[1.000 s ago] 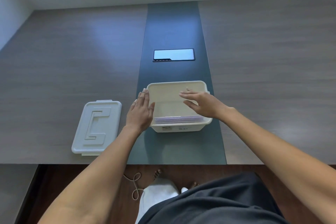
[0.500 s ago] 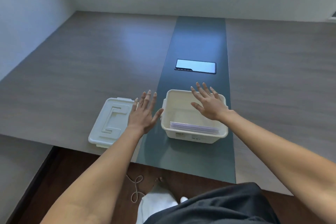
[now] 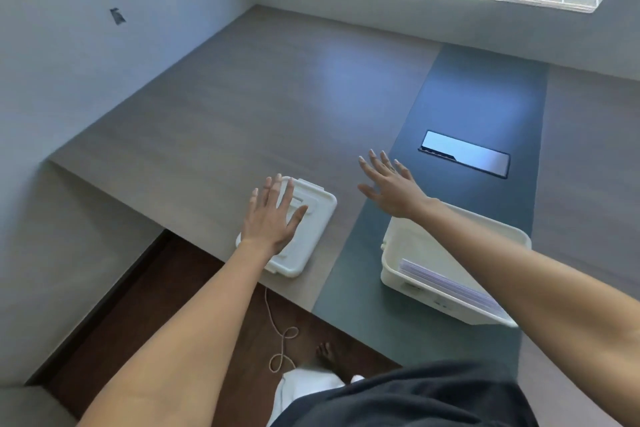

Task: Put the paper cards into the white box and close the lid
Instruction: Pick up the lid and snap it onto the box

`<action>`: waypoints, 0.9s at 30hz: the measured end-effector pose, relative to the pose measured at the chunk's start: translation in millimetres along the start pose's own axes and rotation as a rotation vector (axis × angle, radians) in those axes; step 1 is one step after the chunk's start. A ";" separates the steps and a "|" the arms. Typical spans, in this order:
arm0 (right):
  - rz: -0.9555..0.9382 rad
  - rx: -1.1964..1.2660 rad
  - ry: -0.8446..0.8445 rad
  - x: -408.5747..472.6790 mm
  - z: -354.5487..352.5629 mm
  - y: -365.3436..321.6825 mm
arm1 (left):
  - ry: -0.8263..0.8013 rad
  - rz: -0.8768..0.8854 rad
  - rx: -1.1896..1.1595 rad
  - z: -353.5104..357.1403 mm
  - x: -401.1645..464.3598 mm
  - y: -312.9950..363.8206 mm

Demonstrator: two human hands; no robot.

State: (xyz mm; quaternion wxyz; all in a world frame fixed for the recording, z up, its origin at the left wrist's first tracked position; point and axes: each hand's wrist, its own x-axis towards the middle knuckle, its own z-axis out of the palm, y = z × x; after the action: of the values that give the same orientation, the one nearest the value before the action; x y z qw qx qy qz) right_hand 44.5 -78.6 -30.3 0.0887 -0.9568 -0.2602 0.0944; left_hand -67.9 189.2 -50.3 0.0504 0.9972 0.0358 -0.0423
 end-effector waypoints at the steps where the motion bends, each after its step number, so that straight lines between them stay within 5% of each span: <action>1: -0.025 -0.006 -0.012 8.6 2.0 -7.1 | 0.003 -0.023 -0.005 1.0 -1.8 -8.0; 14: -0.180 0.040 -0.217 94.9 54.5 -71.9 | -0.151 -0.337 -0.116 56.1 -48.8 -62.8; 27: 0.098 0.204 -0.361 133.2 98.7 -70.3 | -0.156 -0.614 -0.396 81.6 -48.8 -40.0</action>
State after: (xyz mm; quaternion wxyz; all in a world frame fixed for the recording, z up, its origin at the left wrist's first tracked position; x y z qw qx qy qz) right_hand 101.1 61.5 -128.2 0.1325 -0.9220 -0.2140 0.2943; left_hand -126.1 217.2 -130.8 0.2301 0.9046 0.3368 -0.1235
